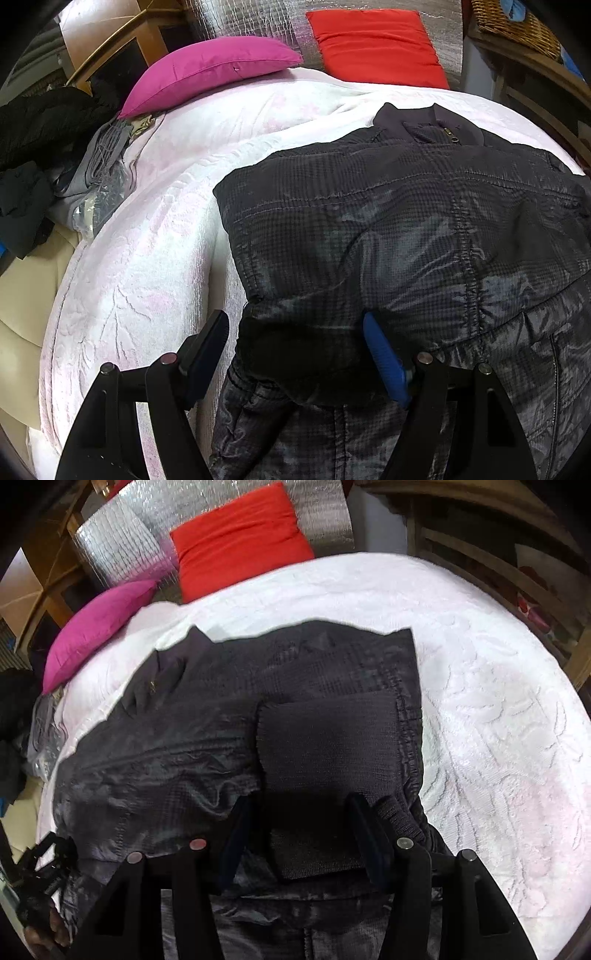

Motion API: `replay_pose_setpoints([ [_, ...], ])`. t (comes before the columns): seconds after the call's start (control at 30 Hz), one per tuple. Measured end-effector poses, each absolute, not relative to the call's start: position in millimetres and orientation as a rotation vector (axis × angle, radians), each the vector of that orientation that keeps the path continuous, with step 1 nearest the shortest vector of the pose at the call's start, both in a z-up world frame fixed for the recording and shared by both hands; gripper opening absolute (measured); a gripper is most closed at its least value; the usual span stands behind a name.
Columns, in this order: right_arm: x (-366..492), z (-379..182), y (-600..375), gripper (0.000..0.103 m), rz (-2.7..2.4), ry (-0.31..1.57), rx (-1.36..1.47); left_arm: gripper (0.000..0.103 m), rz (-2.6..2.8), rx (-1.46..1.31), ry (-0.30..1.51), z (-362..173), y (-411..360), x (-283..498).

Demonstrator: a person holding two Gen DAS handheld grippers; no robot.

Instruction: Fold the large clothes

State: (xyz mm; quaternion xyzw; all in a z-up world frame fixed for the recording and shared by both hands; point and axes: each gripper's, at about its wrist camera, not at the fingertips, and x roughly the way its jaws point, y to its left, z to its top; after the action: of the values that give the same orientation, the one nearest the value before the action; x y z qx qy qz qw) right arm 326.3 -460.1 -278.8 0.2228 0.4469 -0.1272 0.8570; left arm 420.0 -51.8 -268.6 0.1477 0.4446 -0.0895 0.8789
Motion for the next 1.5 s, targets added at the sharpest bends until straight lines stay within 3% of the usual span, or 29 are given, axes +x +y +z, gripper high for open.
replay_pose_setpoints([
  [0.27,313,-236,-463,0.059,-0.231,0.743,0.491,0.076,-0.206,0.275,0.861,-242,-50,416],
  [0.5,337,-240,-460,0.059,-0.166,0.698,0.5,0.077,-0.2,0.172,0.847,-235,-47,438],
  [0.8,378,-292,-471,0.058,-0.169,0.842,0.527,0.082,-0.14,0.123,0.988,-269,-53,463],
  [1.17,347,-252,-450,0.057,-0.03,0.749,0.551,0.082,-0.161,0.135,0.878,-238,-54,437],
  [1.37,366,-284,-419,0.057,-0.001,0.926,0.492,0.083,-0.156,0.221,0.986,-269,-64,442],
  [1.5,366,-276,-411,0.057,-0.004,0.922,0.463,0.082,-0.164,0.184,0.963,-258,-59,437],
])
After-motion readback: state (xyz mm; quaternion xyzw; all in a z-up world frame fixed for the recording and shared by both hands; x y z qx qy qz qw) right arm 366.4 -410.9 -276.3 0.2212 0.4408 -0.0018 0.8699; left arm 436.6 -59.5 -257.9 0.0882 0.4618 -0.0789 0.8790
